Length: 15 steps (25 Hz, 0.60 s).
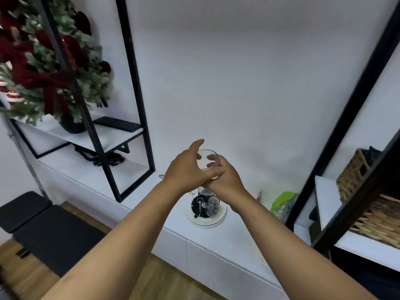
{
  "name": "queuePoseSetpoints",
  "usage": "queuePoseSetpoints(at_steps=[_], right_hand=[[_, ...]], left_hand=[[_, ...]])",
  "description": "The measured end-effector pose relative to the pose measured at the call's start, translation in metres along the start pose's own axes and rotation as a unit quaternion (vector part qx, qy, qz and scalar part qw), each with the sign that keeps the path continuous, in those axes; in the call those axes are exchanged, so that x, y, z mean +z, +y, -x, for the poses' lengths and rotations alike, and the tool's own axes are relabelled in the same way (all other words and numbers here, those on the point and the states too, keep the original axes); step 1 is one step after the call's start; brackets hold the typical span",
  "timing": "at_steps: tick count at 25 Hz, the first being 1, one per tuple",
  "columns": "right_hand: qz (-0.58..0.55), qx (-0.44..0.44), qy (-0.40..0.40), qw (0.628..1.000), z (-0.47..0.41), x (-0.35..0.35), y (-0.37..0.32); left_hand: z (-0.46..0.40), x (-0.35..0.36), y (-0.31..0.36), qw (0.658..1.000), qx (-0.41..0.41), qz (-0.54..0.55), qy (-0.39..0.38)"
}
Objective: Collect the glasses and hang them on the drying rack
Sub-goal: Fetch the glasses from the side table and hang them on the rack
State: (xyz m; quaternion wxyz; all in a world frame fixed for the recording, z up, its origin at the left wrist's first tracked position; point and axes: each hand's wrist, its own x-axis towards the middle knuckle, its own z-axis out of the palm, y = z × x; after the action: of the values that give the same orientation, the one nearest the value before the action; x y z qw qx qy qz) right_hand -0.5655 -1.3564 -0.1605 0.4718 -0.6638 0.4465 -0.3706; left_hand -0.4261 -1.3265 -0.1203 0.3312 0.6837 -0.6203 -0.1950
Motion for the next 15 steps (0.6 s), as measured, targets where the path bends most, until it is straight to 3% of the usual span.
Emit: queuePoseSetpoints(at_steps=[8,13,15], right_hand=[[-0.023,0.002,-0.068,0.997,-0.115,0.005,0.029],[-0.119,0.041,-0.086,0.988,-0.161,-0.009,0.05],[-0.21,0.081,-0.096,0.97,-0.17,-0.018,0.06]], left_hand=[[-0.093,0.011,-0.036,0.997,-0.036,0.029,0.067],[-0.135,0.014,-0.054,0.983,-0.056,0.154,0.078],[-0.148,0.018,-0.062,0.97,-0.056,0.222,0.08]])
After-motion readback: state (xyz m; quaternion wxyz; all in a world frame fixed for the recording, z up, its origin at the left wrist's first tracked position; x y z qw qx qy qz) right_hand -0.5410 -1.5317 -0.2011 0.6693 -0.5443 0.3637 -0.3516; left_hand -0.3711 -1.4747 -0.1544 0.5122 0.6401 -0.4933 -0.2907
